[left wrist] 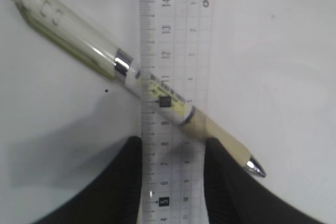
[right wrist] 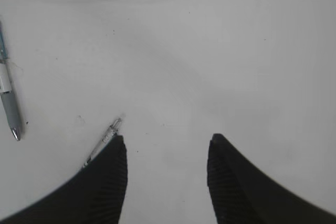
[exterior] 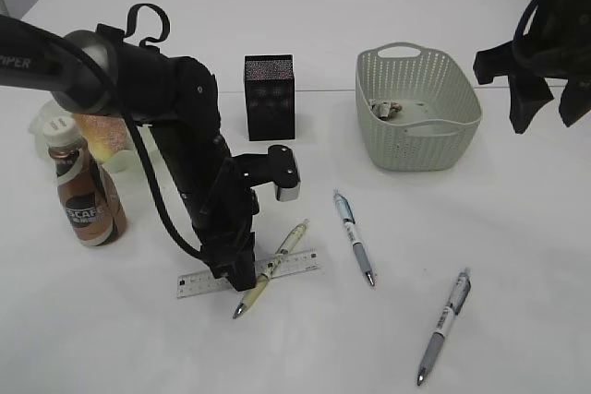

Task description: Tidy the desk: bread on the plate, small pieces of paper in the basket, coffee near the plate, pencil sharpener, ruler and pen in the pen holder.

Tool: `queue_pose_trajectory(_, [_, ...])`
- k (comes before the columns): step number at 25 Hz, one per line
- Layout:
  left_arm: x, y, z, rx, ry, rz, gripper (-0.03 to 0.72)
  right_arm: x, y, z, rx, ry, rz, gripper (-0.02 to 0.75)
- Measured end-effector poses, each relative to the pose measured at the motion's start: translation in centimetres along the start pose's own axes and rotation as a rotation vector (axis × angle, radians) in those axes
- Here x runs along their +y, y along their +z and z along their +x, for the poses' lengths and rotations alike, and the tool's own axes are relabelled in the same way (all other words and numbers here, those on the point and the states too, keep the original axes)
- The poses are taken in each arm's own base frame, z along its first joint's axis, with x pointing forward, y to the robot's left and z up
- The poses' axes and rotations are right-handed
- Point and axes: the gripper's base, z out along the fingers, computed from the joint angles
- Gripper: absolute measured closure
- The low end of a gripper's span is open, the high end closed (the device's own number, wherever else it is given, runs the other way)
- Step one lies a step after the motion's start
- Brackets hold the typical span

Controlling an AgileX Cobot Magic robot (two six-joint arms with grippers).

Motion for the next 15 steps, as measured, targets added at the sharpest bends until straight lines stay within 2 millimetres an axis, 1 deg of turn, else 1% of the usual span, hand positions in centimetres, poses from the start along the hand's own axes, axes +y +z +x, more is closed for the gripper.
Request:
queue_pose_trajectory(5, [-0.03, -0.09, -0.16, -0.012, -0.008, 0.007, 0.437, 0.0, 0.0, 0.0, 0.0, 0.0, 0.0, 0.372])
queue_pose_trajectory(15, [-0.01, -0.12, -0.38, -0.033, -0.091, 0.009, 0.437, 0.0, 0.0, 0.0, 0.0, 0.0, 0.0, 0.372])
